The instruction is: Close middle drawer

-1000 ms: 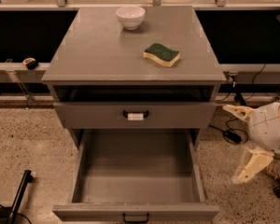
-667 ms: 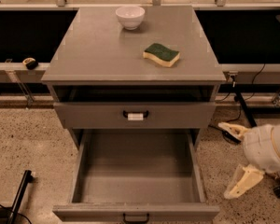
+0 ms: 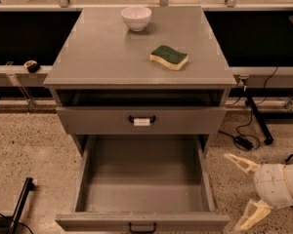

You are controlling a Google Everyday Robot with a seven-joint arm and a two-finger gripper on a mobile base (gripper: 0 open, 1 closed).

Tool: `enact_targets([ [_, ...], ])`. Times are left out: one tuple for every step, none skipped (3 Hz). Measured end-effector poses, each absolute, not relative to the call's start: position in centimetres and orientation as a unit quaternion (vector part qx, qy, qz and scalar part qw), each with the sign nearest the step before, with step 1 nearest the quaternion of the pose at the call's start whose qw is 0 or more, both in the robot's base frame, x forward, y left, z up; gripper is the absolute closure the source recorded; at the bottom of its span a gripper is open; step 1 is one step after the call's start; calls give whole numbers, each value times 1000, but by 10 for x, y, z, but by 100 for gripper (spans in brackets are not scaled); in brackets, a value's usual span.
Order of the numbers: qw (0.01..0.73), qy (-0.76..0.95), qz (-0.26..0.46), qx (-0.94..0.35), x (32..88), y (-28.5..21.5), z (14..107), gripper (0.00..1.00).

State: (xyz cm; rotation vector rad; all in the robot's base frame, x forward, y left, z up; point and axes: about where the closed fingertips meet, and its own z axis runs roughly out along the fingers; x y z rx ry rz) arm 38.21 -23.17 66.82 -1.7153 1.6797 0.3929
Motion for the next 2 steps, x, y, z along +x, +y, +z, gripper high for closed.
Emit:
enact_targets([
  [346, 641, 153, -668, 380, -229, 666, 0],
  [340, 627, 150, -685, 368, -222, 646, 0],
])
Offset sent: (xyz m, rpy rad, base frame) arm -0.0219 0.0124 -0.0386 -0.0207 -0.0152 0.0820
